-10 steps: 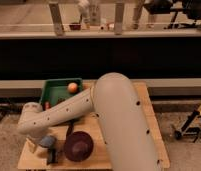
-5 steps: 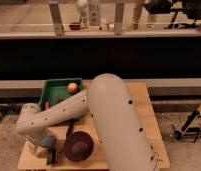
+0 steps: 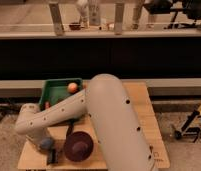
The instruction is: Place sponge in tray
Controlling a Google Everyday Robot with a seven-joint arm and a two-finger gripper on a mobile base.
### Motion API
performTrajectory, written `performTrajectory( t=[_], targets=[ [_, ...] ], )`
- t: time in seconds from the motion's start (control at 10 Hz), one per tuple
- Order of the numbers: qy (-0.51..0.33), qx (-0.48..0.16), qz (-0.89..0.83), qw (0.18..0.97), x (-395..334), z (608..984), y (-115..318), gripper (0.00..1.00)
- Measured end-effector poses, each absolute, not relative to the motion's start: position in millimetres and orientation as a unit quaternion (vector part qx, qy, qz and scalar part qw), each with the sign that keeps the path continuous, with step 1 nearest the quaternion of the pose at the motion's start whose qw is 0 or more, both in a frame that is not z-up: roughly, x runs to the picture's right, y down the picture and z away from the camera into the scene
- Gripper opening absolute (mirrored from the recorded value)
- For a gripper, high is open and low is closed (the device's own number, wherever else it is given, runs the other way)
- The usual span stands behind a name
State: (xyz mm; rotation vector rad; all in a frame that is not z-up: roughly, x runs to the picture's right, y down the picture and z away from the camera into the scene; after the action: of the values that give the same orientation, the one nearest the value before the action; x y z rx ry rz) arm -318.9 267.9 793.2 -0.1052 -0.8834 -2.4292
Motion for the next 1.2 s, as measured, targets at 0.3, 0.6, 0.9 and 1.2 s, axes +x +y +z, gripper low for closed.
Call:
performTrajectory(
  t=[0.3,0.6,0.9,1.2],
  targets=[
    [-0.320,-0.034,-0.904,0.281,-321.3,790.5,267.4,0.28],
    [-0.303,-0.026,-0.903,0.303,-320.4,786.8,258.9,0.27],
    [-0.284,-0.012,-0.898,0.336,-325.2,769.6,234.0,0.27],
    [-0.255,-0.012,-0.903,0.346,-333.2,738.4,197.7,0.27]
  ],
)
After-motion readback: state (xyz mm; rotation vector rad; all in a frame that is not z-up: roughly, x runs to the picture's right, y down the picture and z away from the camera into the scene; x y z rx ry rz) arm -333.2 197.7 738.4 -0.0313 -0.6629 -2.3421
